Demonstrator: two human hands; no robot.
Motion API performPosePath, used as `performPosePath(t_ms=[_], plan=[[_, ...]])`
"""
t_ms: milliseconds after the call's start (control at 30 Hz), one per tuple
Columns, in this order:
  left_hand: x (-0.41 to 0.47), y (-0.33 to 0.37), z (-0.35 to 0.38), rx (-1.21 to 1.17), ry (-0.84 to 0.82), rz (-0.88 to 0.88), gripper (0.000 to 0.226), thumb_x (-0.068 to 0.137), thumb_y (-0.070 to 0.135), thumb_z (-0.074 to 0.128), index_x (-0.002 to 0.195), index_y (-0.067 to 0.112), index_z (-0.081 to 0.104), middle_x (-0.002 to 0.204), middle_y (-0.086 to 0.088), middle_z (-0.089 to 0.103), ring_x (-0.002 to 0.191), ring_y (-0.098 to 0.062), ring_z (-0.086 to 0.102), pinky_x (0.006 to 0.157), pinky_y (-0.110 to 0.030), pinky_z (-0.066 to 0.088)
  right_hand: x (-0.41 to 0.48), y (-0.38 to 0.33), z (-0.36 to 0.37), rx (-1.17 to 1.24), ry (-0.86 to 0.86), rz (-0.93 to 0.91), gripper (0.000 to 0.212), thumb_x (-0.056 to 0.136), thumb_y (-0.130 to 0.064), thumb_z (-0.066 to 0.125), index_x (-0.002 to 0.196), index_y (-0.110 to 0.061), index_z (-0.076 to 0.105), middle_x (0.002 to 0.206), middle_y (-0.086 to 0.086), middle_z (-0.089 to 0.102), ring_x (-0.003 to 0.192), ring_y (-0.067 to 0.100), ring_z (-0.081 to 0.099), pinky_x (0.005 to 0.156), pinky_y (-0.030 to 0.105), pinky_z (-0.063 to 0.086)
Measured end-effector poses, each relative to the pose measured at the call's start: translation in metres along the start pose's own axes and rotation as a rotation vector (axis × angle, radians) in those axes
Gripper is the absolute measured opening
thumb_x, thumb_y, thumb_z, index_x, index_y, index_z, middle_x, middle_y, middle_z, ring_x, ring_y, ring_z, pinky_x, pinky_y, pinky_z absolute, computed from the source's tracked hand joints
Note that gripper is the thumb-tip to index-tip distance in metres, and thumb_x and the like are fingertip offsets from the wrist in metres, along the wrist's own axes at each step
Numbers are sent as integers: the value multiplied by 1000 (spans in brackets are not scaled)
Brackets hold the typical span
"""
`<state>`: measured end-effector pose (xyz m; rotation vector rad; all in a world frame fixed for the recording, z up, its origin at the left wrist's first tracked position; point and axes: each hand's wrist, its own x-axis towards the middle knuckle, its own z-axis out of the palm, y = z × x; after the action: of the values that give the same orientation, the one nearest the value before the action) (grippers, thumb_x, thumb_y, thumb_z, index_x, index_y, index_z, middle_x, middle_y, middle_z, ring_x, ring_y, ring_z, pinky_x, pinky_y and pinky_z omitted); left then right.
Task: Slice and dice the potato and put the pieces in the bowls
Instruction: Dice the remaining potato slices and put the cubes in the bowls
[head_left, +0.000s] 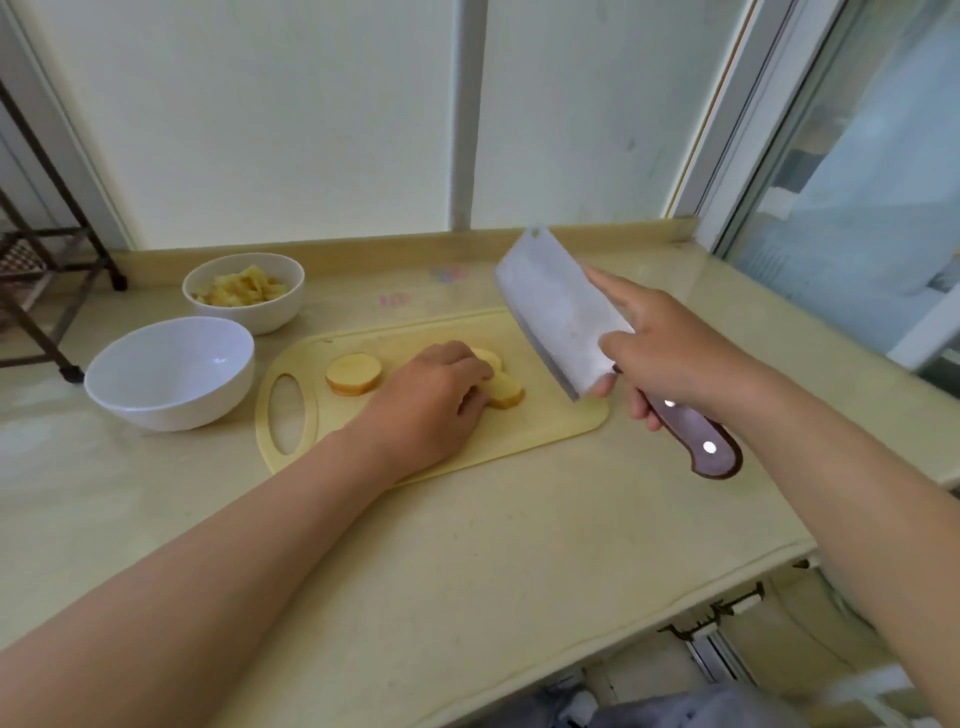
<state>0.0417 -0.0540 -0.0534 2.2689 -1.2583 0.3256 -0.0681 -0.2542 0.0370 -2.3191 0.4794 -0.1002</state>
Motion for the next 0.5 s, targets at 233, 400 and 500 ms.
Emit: performPosePath(t_ms=[233, 400, 500], plan=[[12, 7, -9, -2, -300, -169, 67, 99, 28, 45, 155, 15, 11, 162, -5, 15, 149, -17, 12, 115, -21, 6, 1, 11, 0, -147, -55, 63, 78, 99, -12, 37, 157, -61, 17, 90, 12, 72, 47, 20, 63, 47, 33, 57], [18, 6, -12, -21, -378, -186, 67, 98, 28, 45, 155, 16, 12, 159, -5, 25, 146, -21, 21, 120, -31, 13, 3, -11, 6, -239, -129, 51, 81, 97, -9, 35, 159, -56, 15, 92, 12, 70, 45, 19, 65, 49, 35, 60], [19, 0, -12, -77, -334, -189, 64, 94, 29, 53, 151, 18, 27, 151, -2, 37, 138, -21, 35, 116, -34, 26, -4, -22, 14, -310, -162, 61, 82, 98, -9, 35, 160, -55, 8, 96, 11, 68, 59, 28, 74, 54, 42, 65]])
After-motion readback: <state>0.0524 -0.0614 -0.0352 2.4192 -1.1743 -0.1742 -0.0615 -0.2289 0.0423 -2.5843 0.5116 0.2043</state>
